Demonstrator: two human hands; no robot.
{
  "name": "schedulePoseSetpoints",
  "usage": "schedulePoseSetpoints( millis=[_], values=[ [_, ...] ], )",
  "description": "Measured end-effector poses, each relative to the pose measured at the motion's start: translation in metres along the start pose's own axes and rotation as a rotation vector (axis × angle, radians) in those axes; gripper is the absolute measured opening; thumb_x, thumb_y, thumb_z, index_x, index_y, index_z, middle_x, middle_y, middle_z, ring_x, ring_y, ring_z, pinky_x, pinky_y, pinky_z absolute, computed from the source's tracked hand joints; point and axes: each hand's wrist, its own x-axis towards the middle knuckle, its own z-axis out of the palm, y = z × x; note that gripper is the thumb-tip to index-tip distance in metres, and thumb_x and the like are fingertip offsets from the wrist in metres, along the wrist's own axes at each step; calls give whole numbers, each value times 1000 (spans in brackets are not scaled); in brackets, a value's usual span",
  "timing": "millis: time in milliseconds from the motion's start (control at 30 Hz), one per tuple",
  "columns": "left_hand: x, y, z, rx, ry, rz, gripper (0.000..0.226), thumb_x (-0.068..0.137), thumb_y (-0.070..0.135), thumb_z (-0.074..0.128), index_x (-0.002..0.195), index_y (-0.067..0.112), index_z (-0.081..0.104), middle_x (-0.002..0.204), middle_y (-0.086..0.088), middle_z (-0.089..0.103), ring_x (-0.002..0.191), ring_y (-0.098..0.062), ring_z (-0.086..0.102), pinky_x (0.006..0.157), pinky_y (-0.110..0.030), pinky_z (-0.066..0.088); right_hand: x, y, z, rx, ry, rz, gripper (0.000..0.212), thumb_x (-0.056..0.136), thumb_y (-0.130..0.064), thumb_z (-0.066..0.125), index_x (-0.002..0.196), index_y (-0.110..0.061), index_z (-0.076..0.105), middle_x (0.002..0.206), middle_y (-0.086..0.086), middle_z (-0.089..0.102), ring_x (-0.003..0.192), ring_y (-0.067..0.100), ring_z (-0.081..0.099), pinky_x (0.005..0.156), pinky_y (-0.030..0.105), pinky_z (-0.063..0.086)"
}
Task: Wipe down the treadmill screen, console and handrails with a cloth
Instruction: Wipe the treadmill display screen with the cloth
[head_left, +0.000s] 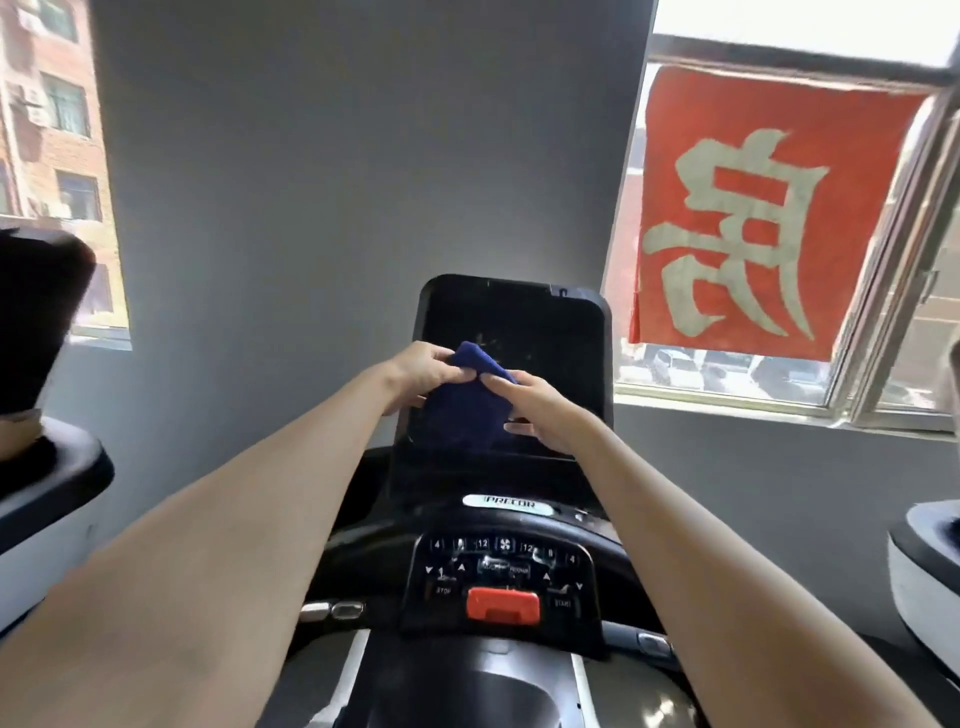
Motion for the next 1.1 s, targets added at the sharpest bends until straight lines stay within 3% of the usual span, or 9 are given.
schedulePoseSetpoints(
  millis=[167,267,367,467,600,733,800,933,1100],
  values=[
    [90,16,-15,-43,44,89,24,91,26,61,113,17,63,103,-5,68,92,-21,62,64,-28,47,82,-14,-29,228,3,-55,30,95,-23,53,123,-14,51,105,5,63,97,20,60,94,40,46],
    [141,18,-18,-6,86,91,21,86,24,67,105,15,63,100,-5,67,93,-22,62,75,-32,50,126,-6,-45,267,55,-101,29,92,-21,57,118,-10,53,101,4,65,95,19,61,93,40,47],
    [197,14,-23,28,91,88,20,84,22,69,101,15,61,101,-6,66,98,-23,62,80,-35,51,177,1,-61,326,115,-130,32,91,-20,60,120,-9,53,97,6,65,86,19,63,66,30,54],
    [252,6,-28,68,145,88,20,87,24,65,105,14,61,100,-6,63,93,-21,60,68,-28,49,234,1,-75,317,141,-117,28,90,-17,60,117,-9,55,89,7,65,76,18,62,54,25,51],
    [322,1,-43,99,267,21,5,93,16,56,89,14,55,95,-7,55,83,-18,52,68,-28,46,321,4,-110,196,304,-55,20,85,-23,66,101,-13,59,101,10,65,88,24,63,66,32,54],
    [383,-11,-68,230,360,-54,3,91,12,58,90,12,54,101,-6,52,97,-22,50,82,-30,40,398,6,-144,144,517,-2,27,80,-29,70,96,-11,60,107,11,63,94,28,61,82,44,55],
    [409,-26,-78,316,389,-86,9,87,14,60,93,15,53,97,-2,50,95,-21,48,79,-28,38,430,5,-152,124,552,-14,33,81,-29,69,102,-6,60,106,13,62,92,27,59,82,40,54],
    [452,-58,-91,478,422,-166,37,83,13,59,64,23,28,69,6,33,71,-17,38,60,-26,31,487,0,-153,70,607,-114,36,85,-25,63,114,-5,60,115,12,63,96,25,57,78,30,45],
    [494,-83,-102,527,417,-233,30,90,21,55,71,14,33,70,1,37,61,-13,36,51,-24,28,539,-29,-140,58,718,-347,25,94,-21,52,116,-11,49,103,4,57,89,17,50,73,22,36]
  ],
)
